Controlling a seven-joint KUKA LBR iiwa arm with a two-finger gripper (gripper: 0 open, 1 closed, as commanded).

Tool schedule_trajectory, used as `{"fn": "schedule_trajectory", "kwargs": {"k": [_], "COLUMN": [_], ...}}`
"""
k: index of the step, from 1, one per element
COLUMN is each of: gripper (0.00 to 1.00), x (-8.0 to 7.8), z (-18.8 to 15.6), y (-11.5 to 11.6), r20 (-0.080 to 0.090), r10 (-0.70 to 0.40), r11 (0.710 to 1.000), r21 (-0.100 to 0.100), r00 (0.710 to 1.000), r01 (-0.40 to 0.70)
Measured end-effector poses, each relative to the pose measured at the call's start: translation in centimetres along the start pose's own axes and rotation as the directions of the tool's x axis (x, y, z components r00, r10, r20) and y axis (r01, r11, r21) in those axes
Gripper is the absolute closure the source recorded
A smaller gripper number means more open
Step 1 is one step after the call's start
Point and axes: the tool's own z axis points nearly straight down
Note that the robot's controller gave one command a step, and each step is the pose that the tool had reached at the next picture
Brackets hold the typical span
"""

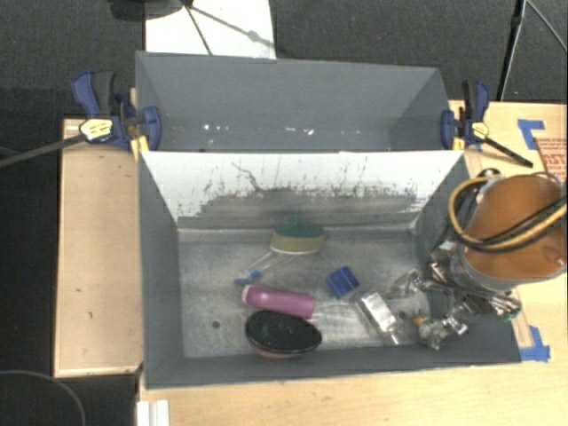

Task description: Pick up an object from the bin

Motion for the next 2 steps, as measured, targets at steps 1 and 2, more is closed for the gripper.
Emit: {"fn": "schedule_trajectory", "kwargs": {"k": [1, 2], "gripper": [0.0, 1.0], "x": [0.01, -0.22], "z": [2.16, 1.94], "y": [-2.1, -2.09], "r20": [0.006, 0.011], "r10": [-0.066, -0.068], "r11": [0.998, 0.998], "r21": [0.004, 0.007], "r00": [0.998, 0.998], "r01": [0.066, 0.068]}}
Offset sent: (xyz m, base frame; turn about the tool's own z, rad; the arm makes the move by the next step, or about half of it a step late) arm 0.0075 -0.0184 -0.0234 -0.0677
